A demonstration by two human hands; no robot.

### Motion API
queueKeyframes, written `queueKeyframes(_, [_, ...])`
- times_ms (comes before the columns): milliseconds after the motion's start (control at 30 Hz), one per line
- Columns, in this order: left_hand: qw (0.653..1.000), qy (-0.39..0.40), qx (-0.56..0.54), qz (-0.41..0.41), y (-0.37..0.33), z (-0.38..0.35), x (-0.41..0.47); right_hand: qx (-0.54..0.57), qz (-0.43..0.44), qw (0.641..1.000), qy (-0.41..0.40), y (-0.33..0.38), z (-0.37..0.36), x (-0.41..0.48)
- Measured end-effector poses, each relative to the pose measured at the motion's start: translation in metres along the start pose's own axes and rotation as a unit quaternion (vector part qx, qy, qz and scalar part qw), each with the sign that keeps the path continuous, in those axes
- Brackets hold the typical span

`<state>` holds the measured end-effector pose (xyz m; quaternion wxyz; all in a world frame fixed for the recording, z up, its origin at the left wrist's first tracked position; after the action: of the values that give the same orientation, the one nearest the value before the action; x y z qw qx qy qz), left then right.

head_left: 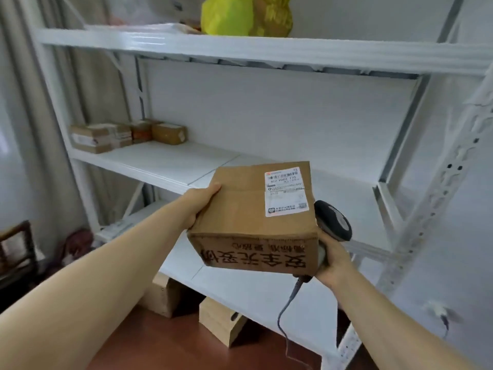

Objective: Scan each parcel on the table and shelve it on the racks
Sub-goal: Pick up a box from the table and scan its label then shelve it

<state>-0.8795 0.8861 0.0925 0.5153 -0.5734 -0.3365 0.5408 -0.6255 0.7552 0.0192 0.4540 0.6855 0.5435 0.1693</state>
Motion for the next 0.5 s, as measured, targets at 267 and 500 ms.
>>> queueKeyframes(267, [0.989,-0.1,0.048,-0.094,-0.038,0.085,0.082,-0.032,-0.042,0.998,0.034,0.0,-0.126,0.131])
queueKeyframes(500, [0.966,-0.169,0.15,-0.128,-0.066,0.136,0.19,-0.122,-0.102,0.986,0.048,-0.015,-0.212,0.249])
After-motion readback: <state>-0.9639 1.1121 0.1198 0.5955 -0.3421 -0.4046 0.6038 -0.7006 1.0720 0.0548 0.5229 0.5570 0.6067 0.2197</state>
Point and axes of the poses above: each hand's wrist, its own x-axis towards the middle knuckle, its own z-axis out of the back of the hand, y = z × x, the point moved 2 cm from there along x, towards the middle knuckle, and after that the axes turned 1 degree about -z, right-handed, at the moved point
